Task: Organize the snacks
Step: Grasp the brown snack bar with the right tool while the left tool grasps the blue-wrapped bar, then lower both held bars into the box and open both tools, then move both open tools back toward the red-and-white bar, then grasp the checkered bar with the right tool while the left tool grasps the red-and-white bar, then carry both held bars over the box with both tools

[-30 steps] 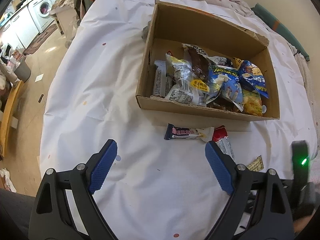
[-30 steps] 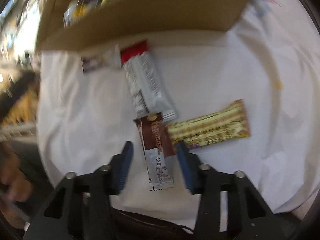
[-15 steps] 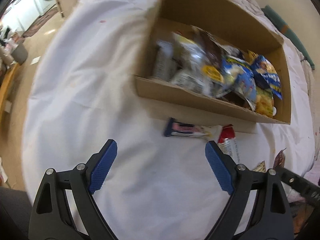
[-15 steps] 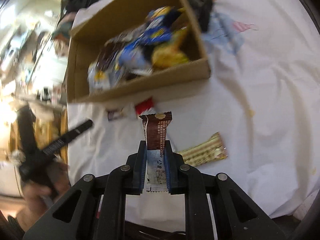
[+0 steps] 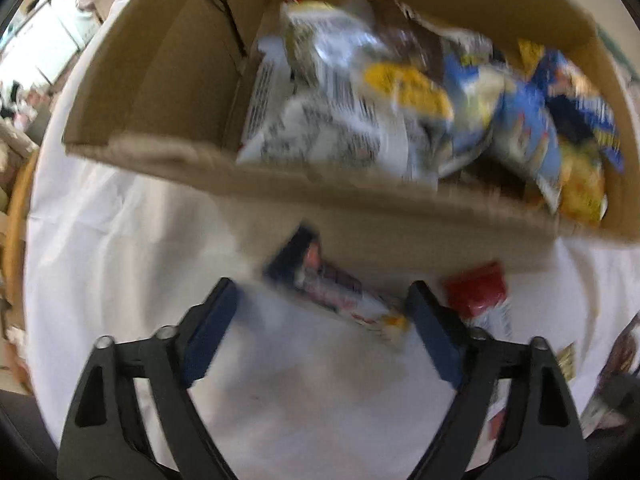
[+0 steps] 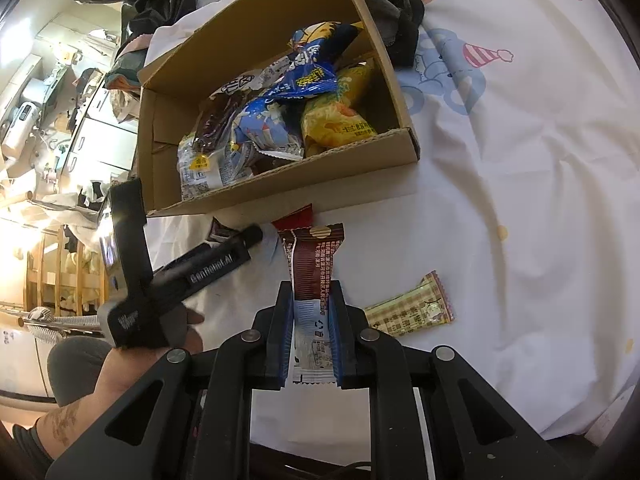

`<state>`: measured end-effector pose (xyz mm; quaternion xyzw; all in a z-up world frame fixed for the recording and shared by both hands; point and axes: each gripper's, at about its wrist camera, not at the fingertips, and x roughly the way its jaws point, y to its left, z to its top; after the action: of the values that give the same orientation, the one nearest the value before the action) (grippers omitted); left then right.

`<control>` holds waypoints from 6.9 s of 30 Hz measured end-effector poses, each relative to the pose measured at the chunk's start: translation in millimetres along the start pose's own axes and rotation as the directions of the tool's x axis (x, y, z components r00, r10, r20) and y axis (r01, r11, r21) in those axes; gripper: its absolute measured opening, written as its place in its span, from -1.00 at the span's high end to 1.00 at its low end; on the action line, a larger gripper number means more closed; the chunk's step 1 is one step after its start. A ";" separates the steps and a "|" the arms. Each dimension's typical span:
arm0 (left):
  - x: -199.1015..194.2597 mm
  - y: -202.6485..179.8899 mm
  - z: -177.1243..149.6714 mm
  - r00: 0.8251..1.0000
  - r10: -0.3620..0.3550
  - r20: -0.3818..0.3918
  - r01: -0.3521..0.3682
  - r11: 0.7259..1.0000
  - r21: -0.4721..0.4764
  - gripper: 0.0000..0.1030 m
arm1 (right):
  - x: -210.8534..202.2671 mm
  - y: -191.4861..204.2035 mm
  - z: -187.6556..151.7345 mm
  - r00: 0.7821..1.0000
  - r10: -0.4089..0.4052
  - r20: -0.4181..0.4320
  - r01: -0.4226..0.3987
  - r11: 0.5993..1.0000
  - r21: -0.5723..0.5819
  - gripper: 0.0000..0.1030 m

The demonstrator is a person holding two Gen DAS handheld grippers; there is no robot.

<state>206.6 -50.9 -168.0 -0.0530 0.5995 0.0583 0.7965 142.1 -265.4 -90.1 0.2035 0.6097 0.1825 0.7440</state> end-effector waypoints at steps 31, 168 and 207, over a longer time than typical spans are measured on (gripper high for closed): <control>-80.1 39.9 -48.9 0.994 -0.105 -0.038 0.105 0.994 0.012 0.74 | -41.8 36.2 7.9 0.975 0.193 0.110 -0.187 0.981 -0.057 0.67; -66.3 -8.4 -34.7 0.984 -0.177 -0.029 0.178 0.983 0.055 -0.68 | 17.9 -20.2 -3.3 0.972 -0.224 0.071 0.219 0.973 0.073 0.48; -35.4 -58.5 -51.8 0.998 -0.054 -0.041 0.055 0.998 0.015 0.46 | 3.7 -22.3 -9.8 0.985 -0.159 0.066 0.153 0.984 0.091 0.47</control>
<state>156.9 -117.7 -147.4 -0.0640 0.6144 0.0305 0.7858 133.6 -281.7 -106.6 0.1931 0.6035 0.0899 0.7683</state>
